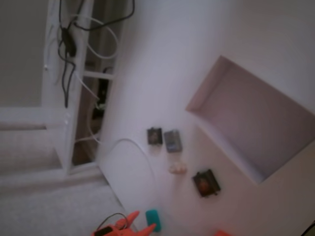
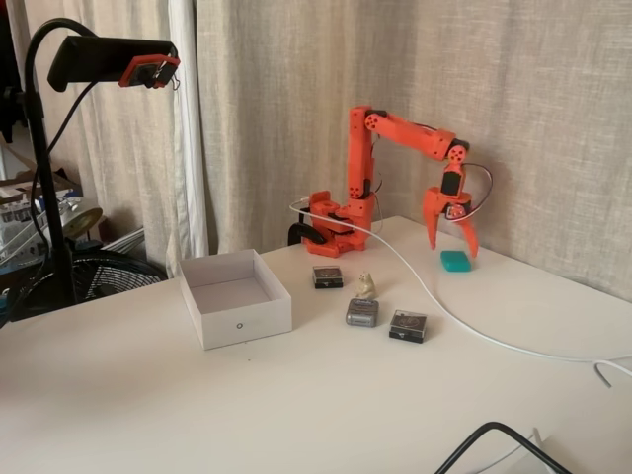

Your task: Grasp the green cube and put it in the bin.

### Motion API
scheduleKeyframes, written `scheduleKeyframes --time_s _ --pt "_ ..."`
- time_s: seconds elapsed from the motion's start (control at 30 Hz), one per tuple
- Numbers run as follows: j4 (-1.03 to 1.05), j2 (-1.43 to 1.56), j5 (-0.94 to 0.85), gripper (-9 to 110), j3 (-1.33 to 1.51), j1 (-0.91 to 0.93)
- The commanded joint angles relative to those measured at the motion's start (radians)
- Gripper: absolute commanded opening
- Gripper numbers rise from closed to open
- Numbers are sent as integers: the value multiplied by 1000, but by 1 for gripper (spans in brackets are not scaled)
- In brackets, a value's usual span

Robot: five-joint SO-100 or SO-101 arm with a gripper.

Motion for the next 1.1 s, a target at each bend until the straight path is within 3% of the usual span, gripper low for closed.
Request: scheduleKeyframes --time_s 0.0,1.07 --pt "-14 -21 -3 35 -44 -2" --pt "-94 -74 -14 34 77 -37"
